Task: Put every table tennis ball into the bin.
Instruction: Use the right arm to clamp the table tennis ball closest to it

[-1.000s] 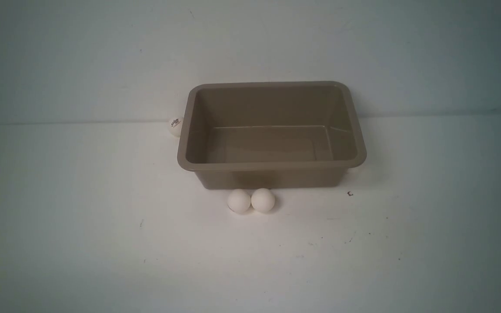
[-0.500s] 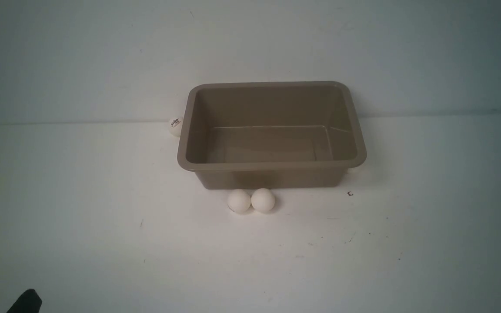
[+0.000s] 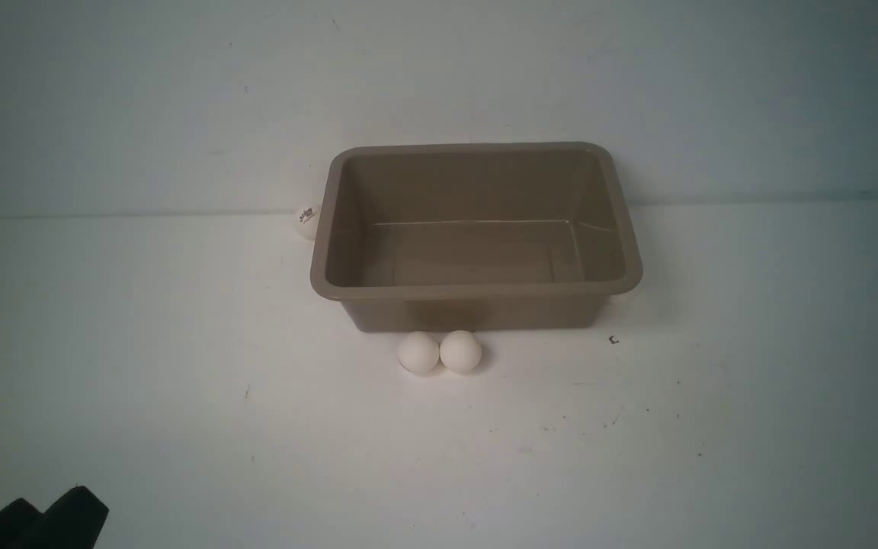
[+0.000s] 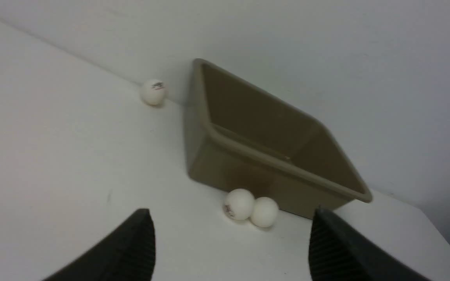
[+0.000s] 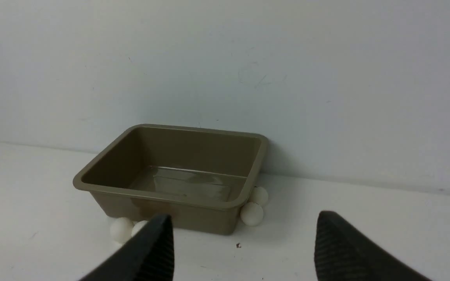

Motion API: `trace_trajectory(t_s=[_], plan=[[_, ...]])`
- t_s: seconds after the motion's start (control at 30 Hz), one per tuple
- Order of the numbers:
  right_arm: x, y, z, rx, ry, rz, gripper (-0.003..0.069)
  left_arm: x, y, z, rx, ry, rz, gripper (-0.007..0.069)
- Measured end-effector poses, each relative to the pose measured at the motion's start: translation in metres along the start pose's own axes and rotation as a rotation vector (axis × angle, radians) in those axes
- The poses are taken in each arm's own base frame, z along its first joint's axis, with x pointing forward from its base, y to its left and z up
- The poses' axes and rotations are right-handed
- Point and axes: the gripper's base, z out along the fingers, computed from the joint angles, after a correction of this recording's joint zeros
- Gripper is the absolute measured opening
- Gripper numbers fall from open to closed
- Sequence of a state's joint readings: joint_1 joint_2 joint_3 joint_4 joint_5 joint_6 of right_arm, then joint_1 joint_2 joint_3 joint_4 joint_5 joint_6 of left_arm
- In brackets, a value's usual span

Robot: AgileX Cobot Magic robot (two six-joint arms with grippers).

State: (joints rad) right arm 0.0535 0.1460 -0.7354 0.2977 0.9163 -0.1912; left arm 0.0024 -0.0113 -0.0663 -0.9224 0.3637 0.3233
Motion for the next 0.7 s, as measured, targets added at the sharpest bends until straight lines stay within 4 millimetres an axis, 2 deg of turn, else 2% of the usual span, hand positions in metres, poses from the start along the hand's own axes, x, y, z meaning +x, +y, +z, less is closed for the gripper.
trace_trajectory(t_s=[0.17,0.3,0.47,0.7], plan=[[-0.013,0.003,-0.006,-0.017,-0.019,-0.016,0.0443,-0.025,-0.028,-0.011,0.101,-0.026,0.186,0.0479],[-0.013,0.006,-0.001,-0.072,0.071,-0.051,0.0443,-0.039,-0.043,-0.009,0.135,0.042,0.269,0.0456],[-0.012,0.012,0.005,-0.159,0.127,-0.046,0.0443,-0.048,-0.047,0.003,0.116,0.188,0.370,0.0436],[-0.012,0.019,0.014,-0.261,0.169,-0.049,0.0443,-0.063,-0.043,0.022,0.011,0.372,0.526,0.0436]])
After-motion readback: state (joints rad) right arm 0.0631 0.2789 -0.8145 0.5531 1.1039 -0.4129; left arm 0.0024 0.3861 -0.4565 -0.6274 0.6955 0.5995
